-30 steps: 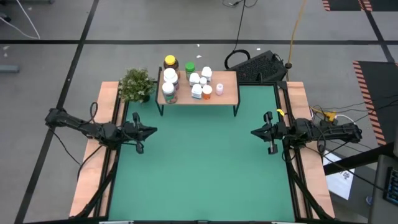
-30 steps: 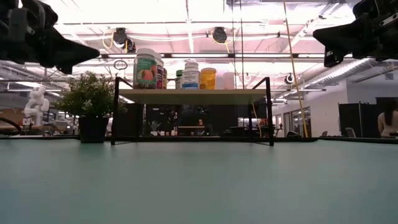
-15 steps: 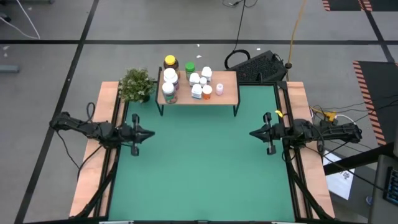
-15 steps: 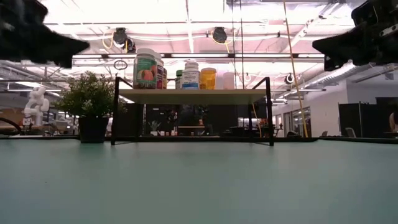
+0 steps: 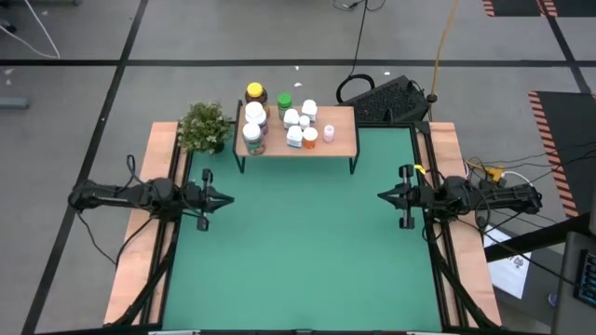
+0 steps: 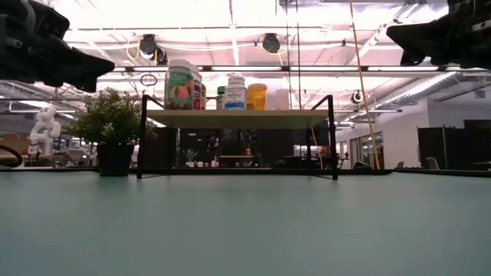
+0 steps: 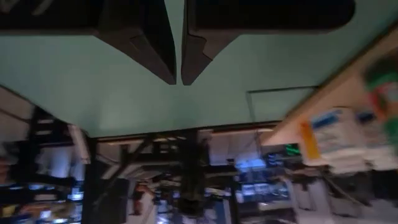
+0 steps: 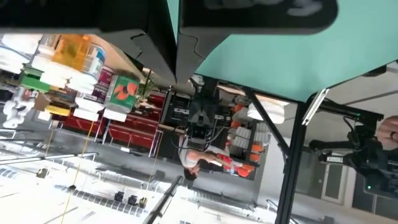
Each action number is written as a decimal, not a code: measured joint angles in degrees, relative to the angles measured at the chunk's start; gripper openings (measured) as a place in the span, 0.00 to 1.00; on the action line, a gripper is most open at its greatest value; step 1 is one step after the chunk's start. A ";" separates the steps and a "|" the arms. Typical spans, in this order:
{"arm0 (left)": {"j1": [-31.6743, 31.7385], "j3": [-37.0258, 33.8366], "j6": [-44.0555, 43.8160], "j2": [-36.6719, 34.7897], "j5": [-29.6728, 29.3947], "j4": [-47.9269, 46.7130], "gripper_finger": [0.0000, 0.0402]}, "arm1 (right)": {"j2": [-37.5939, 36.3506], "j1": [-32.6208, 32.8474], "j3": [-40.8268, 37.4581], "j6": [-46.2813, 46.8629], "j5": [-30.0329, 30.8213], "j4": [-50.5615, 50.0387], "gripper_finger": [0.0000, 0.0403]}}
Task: Pick and place medicine bottles onto shelf by color
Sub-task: Return to Home Position
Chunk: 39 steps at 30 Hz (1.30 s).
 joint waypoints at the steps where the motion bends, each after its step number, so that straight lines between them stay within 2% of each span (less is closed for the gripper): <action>1: 0.36 0.00 -0.42 0.03 1.54 -0.28 0.06 | 0.00 0.00 0.00 0.02 -0.02 -0.21 0.00; 4: 0.81 0.00 -2.50 0.56 3.47 -0.63 0.06 | 0.00 0.00 0.00 0.04 -0.30 -1.10 0.00; 10: 0.76 0.00 -6.27 2.70 3.62 -0.70 0.06 | 0.02 0.00 0.00 0.69 -0.28 -5.48 0.00; 39: 0.76 -0.07 -6.48 3.44 3.60 -0.23 0.06 | 0.04 0.00 0.00 0.51 -0.31 -7.36 0.00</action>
